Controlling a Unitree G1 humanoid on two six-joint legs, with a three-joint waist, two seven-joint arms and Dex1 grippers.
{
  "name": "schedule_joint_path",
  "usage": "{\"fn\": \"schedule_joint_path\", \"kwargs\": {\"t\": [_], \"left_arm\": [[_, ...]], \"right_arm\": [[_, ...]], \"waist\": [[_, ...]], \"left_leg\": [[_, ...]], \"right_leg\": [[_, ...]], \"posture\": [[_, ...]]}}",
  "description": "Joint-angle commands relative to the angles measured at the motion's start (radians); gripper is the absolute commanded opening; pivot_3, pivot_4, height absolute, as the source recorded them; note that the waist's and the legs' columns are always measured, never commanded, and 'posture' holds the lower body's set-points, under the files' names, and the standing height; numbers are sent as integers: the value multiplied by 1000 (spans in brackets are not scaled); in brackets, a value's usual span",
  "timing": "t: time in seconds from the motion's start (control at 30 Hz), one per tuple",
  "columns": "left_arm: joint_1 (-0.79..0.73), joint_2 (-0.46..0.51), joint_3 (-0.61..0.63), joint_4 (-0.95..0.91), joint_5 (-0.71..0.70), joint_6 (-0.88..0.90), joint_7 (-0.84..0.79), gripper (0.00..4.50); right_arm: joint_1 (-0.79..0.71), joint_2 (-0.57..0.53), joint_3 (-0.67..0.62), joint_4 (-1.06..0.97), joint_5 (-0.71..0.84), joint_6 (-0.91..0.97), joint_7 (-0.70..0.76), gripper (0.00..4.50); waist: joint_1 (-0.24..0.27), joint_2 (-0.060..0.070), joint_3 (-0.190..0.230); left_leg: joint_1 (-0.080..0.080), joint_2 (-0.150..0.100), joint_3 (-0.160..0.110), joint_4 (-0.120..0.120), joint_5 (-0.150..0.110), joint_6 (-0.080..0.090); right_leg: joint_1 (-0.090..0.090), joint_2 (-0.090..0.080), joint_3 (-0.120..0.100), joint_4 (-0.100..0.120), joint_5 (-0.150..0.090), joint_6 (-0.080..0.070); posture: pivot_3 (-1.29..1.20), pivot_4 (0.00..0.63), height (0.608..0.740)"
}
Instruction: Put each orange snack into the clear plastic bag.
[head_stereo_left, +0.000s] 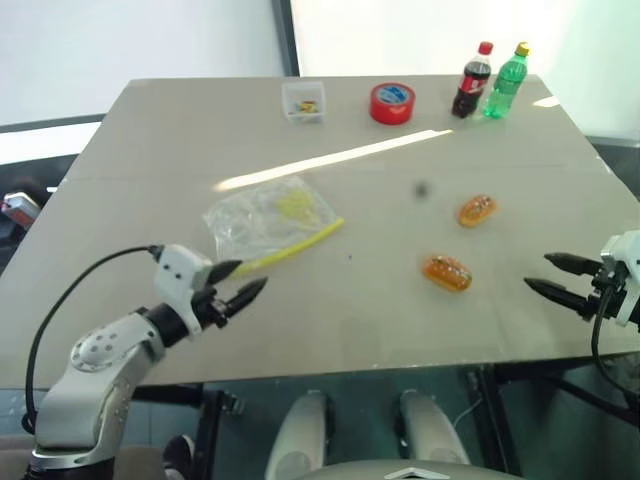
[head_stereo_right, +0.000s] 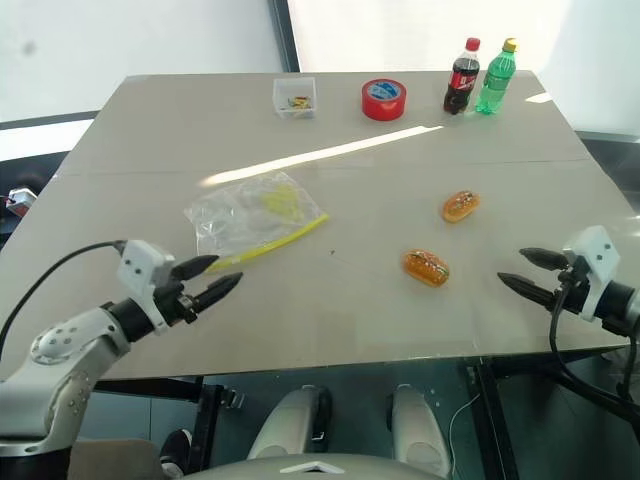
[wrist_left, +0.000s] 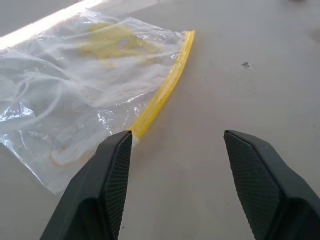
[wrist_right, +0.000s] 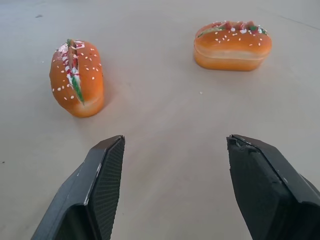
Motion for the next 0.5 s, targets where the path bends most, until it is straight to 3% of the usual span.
{"fn": "schedule_joint_path", "kwargs": {"t": [0.03, 0.2, 0.5], "left_arm": [[-40, 55, 52, 88, 14, 46, 28, 3089], [-127, 55, 65, 179, -7, 127, 94, 3089], [-328, -44, 33, 381, -98, 314, 148, 3089]], "right_arm": [[17, 1, -11, -149, 111, 39, 65, 3302], [-1, 6, 17, -282, 173, 103, 44, 3302], [-156, 23, 119, -439, 216, 180, -51, 3302]], "waist": [[-1, 0, 0], [0, -1, 0], [3, -1, 0]], "left_leg": [[0, 0, 0, 0, 0, 0], [0, 0, -3, 0, 0, 0], [-2, -1, -7, 1, 0, 0]], "right_leg": [[0, 0, 0, 0, 0, 0], [2, 0, -3, 0, 0, 1], [3, -1, -7, -1, 2, 4]], "posture": [[0, 150, 740], [0, 150, 740], [0, 150, 740]]}}
